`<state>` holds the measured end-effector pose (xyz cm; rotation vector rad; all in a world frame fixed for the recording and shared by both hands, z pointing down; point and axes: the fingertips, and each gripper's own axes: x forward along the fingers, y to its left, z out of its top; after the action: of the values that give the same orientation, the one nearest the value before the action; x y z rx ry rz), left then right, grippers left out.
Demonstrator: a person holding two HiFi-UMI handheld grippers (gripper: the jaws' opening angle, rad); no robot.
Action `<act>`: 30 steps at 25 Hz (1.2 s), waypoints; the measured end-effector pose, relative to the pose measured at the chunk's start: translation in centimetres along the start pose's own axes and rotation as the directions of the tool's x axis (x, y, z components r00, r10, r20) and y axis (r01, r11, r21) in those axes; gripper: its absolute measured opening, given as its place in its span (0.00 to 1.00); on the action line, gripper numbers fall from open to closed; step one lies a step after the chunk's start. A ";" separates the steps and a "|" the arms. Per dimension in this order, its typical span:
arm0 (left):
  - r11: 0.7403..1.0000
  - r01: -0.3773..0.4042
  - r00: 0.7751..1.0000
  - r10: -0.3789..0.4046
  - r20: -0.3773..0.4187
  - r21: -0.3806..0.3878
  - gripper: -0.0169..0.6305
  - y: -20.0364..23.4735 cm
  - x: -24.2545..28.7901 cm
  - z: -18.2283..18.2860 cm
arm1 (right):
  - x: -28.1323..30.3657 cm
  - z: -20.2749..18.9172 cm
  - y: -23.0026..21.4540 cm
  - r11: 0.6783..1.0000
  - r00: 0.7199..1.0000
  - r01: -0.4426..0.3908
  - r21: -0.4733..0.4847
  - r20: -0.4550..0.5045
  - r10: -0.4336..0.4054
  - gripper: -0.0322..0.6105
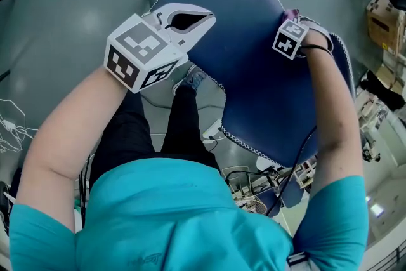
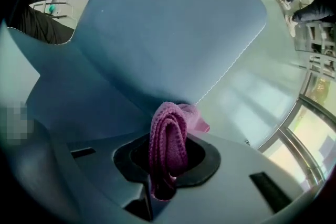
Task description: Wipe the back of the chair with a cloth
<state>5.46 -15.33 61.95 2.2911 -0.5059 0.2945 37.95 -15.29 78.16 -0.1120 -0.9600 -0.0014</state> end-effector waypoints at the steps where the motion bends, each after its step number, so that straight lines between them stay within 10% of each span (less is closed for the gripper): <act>1: 1.000 0.003 1.000 -0.003 -0.002 -0.003 0.02 0.0 0.1 -0.1 | 0.4 -0.2 0.2 1.000 1.000 -0.009 -0.001 -0.014 0.009 0.14; 30: 0.999 0.037 0.999 -0.037 0.001 0.014 0.02 -1.3 1.9 -0.3 | 1.6 1.5 4.9 0.993 0.994 -0.112 0.025 -0.016 0.112 0.14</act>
<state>7.76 -14.79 61.98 2.3119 -0.4628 0.2793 37.86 -10.23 79.89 -0.1430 -0.9354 0.1123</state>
